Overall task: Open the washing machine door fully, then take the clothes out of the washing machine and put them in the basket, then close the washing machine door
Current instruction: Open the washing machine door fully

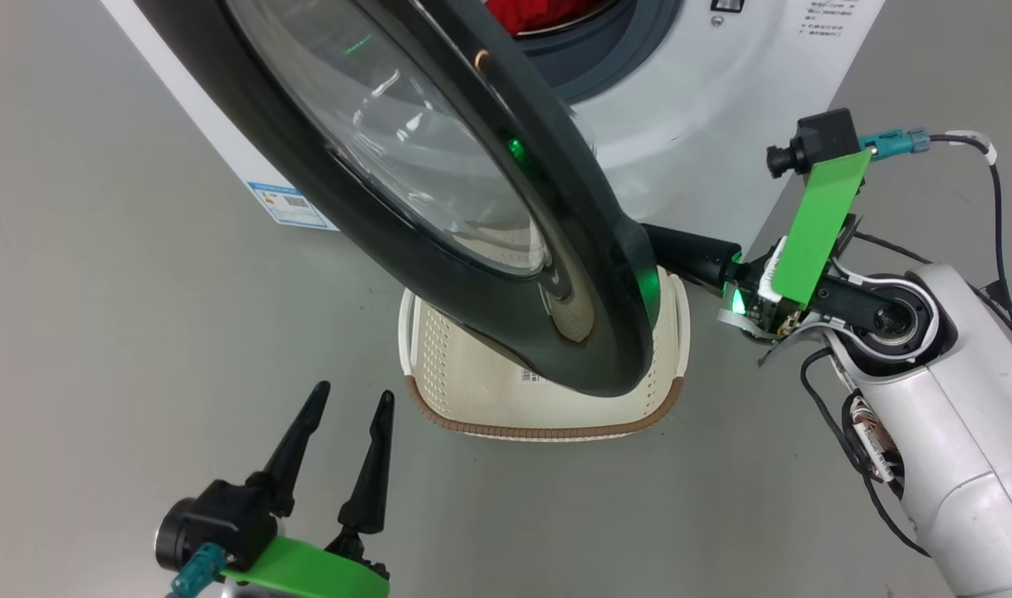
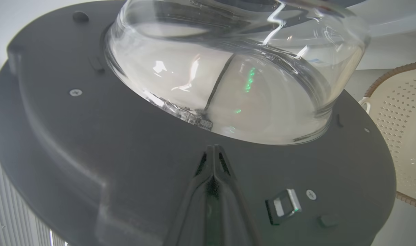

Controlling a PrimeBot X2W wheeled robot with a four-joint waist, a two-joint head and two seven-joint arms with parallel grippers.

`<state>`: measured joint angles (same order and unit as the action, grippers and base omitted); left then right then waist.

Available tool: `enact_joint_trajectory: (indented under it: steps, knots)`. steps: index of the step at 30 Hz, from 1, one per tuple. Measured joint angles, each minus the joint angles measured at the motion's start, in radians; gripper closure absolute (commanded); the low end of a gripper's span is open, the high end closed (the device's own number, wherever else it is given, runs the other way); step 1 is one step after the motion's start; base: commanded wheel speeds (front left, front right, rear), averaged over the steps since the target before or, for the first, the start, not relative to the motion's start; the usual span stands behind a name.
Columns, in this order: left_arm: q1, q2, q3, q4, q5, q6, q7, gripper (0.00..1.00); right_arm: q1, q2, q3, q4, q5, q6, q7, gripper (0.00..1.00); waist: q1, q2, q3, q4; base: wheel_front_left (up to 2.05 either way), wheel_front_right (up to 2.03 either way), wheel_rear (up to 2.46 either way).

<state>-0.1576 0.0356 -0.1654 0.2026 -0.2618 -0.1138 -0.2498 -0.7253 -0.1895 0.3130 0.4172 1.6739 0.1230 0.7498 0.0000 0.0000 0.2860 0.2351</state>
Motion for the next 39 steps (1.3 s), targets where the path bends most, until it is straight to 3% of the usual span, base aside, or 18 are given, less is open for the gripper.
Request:
enact_joint_trajectory:
  steps: [10, 11, 13, 15, 39]
  knots:
    - [0.008, 0.0, 0.0, -0.001, 0.007, 0.0, 0.0, 0.0, 0.021, 0.008, -0.016, -0.01, -0.028, 0.0, -0.019, 1.0, 0.0, 0.0, -0.016, -0.005, 0.0, 0.0, 0.0]
    - [0.013, 0.0, 0.0, 0.0, 0.007, 0.0, 0.0, 0.0, 0.027, 0.01, -0.019, -0.009, -0.035, 0.0, -0.025, 0.91, 0.0, 0.0, -0.017, -0.006, 0.0, 0.0, 0.0]
    - [0.016, 0.0, 0.0, 0.0, 0.007, 0.0, 0.0, 0.0, 0.036, 0.012, -0.025, -0.009, -0.05, 0.0, -0.043, 0.52, 0.0, 0.0, -0.021, -0.008, 0.0, 0.0, 0.0]
    - [0.016, 0.0, 0.0, 0.0, 0.007, 0.0, 0.0, 0.0, 0.047, 0.012, -0.033, -0.009, -0.065, 0.0, -0.059, 0.0, 0.0, 0.0, -0.025, -0.01, 0.0, 0.0, 0.0]
    - [0.062, 0.001, 0.085, 0.001, 0.034, -0.003, 0.0, 0.0, 0.351, 0.022, -0.114, -0.015, -0.093, 0.0, -0.233, 0.0, 0.0, 0.0, -0.079, -0.108, 0.0, 0.0, 0.0]
